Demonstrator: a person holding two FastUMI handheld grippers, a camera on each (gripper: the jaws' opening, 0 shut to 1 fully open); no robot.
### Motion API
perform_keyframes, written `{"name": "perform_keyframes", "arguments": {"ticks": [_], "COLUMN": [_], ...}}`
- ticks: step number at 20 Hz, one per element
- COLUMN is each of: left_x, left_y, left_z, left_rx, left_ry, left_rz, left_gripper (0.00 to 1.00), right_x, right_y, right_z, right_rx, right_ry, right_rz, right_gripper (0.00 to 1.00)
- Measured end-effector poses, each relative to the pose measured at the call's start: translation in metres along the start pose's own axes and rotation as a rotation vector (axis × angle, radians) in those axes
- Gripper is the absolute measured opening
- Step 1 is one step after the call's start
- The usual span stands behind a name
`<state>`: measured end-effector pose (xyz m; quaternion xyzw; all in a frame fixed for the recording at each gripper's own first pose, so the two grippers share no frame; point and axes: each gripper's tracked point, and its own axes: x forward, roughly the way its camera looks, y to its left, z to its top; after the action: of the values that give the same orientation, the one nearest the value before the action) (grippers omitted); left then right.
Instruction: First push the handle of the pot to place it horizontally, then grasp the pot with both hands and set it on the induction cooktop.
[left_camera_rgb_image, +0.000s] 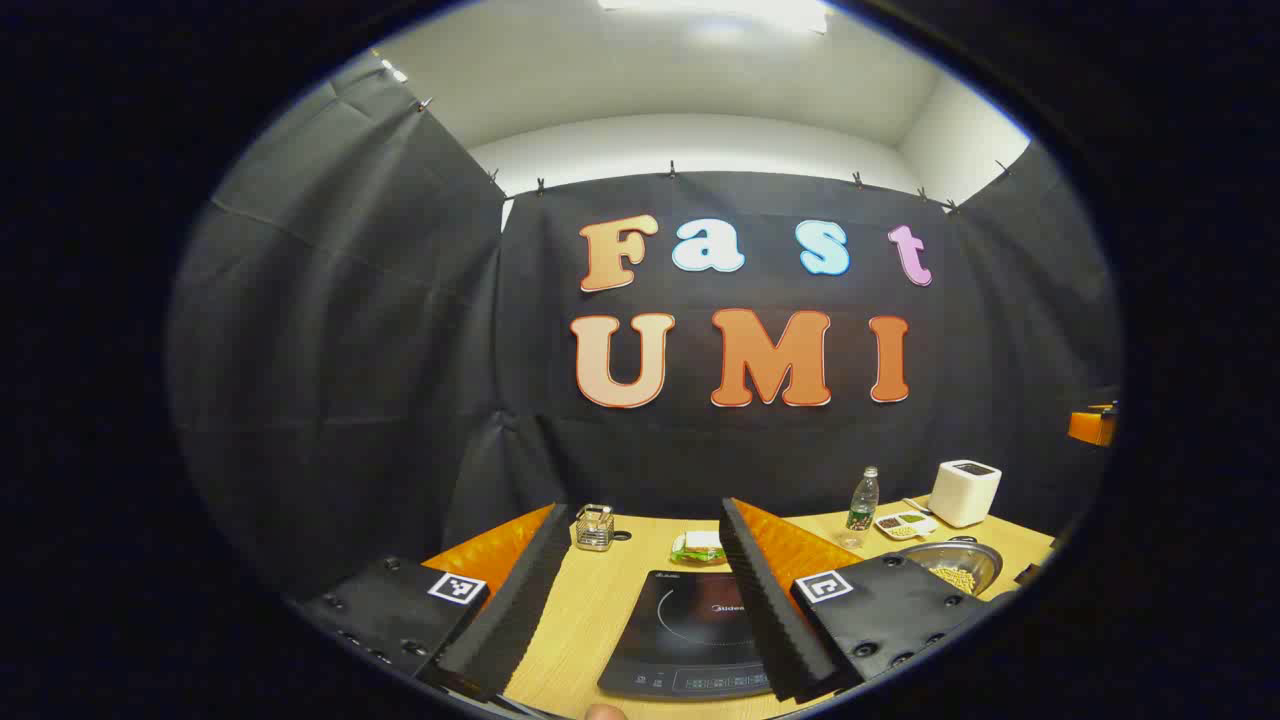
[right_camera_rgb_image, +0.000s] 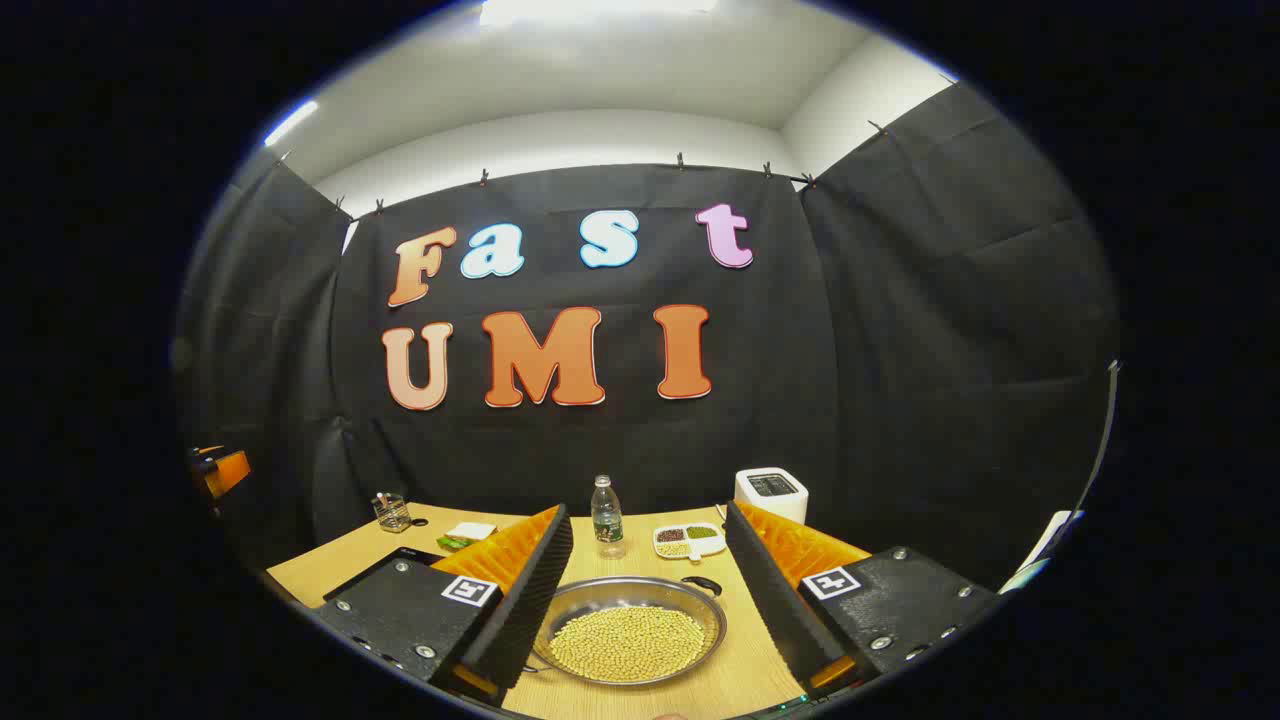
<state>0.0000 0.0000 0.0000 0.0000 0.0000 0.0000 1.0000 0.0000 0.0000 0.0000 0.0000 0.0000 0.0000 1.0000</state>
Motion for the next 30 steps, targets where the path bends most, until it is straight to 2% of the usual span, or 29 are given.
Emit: {"name": "perform_keyframes", "arguments": {"ticks": [3, 4, 5, 6, 15, 17, 18, 20, 22, 24, 26, 30], "left_x": [-0.002, -0.001, 0.0, 0.001, 0.0, 0.0, 0.001, 0.0, 0.0, 0.001, 0.001, 0.001], "left_y": [-0.004, -0.005, -0.008, -0.011, -0.008, -0.005, -0.003, -0.003, -0.006, -0.006, -0.005, -0.012], "left_z": [0.005, 0.007, 0.01, 0.011, 0.007, 0.005, 0.004, 0.003, 0.001, -0.001, -0.004, -0.012], "left_rx": [0.004, 0.001, -0.005, -0.014, -0.023, -0.022, -0.022, -0.022, -0.031, -0.027, -0.011, -0.022], "left_ry": [-0.012, -0.019, -0.028, -0.034, -0.02, -0.014, -0.012, -0.01, -0.009, -0.007, -0.004, 0.01], "left_rz": [0.004, 0.002, -0.004, -0.009, -0.015, -0.01, -0.007, -0.01, -0.02, -0.02, -0.01, -0.029], "left_gripper": [0.97, 0.97, 0.97, 0.97, 0.97, 0.97, 0.97, 0.97, 0.97, 0.97, 0.97, 0.97], "right_x": [-0.004, -0.006, -0.008, -0.009, -0.015, -0.018, -0.021, -0.023, -0.028, -0.03, -0.035, -0.038], "right_y": [0.004, 0.004, 0.005, 0.004, 0.005, 0.014, 0.019, 0.033, 0.045, 0.058, 0.068, 0.089], "right_z": [0.008, 0.009, 0.009, 0.007, -0.005, -0.012, -0.018, -0.035, -0.054, -0.076, -0.102, -0.153], "right_rx": [-0.018, -0.022, -0.025, -0.027, -0.039, -0.046, -0.048, -0.056, -0.058, -0.07, -0.086, -0.107], "right_ry": [-0.017, -0.021, -0.022, -0.019, -0.003, 0.004, 0.011, 0.041, 0.076, 0.122, 0.181, 0.289], "right_rz": [0.006, 0.007, 0.006, 0.004, -0.014, 0.01, 0.026, 0.067, 0.103, 0.13, 0.159, 0.218], "right_gripper": [0.95, 1.0, 1.0, 0.95, 0.94, 0.82, 0.67, 0.51, 0.22, 0.08, 0.0, 0.0]}}
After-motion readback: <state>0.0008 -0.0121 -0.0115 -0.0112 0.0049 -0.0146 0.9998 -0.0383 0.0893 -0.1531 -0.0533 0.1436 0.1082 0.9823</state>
